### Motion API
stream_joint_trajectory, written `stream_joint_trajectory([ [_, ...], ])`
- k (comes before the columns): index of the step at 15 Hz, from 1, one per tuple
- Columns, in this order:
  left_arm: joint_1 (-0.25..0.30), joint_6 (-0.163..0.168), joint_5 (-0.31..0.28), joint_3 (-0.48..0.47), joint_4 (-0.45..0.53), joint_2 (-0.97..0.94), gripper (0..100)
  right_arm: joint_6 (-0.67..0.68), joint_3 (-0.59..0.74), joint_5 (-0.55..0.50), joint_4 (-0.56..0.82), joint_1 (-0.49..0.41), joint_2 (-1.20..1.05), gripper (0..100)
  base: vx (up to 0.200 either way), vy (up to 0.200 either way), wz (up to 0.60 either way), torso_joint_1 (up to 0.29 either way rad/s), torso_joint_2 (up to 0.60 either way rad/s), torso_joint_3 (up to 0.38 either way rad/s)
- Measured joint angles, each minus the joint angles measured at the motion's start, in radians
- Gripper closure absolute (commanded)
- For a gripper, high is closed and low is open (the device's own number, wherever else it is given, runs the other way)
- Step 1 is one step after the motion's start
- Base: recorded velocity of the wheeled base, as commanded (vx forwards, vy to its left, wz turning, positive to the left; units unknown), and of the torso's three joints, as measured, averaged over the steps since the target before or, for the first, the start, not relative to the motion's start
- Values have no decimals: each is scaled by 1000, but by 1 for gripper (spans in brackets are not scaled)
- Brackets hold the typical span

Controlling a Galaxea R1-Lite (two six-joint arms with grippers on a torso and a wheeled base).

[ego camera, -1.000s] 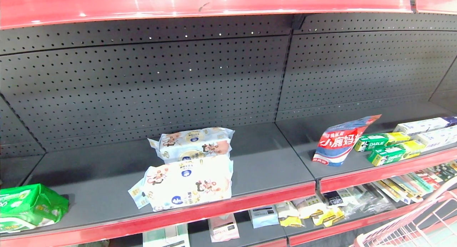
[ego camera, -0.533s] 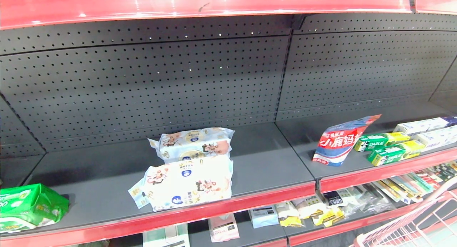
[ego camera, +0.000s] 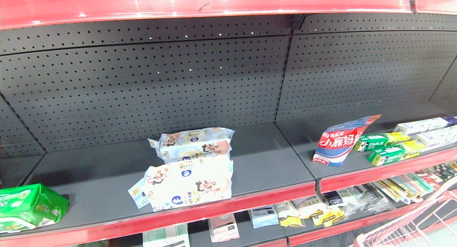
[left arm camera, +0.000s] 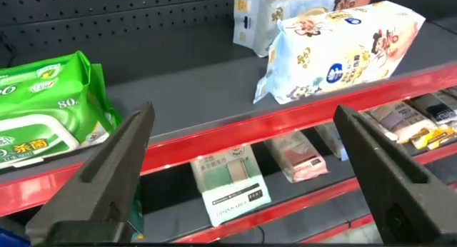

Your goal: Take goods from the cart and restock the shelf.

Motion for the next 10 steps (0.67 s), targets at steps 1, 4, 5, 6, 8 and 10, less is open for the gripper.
stream_joint_trajectory([
  [1,0,0,0,1,0,0,0,0,0,0,0,0,0,0,0,0,0,0,0,0],
  [4,0,-2,0,1,1,0,0,0,0,0,0,0,0,0,0,0,0,0,0,0],
  [5,0,-2,0,1,1,0,0,-4,0,2,0,0,0,0,0,0,0,0,0,0],
  [6,0,-3,0,1,1,0,0,-5,0,2,0,0,0,0,0,0,0,0,0,0],
  [8,0,-3,0,1,1,0,0,-1,0,1,0,-1,0,0,0,0,0,0,0,0],
  [10,0,-3,0,1,1,0,0,-1,0,1,0,0,0,0,0,0,0,0,0,0],
])
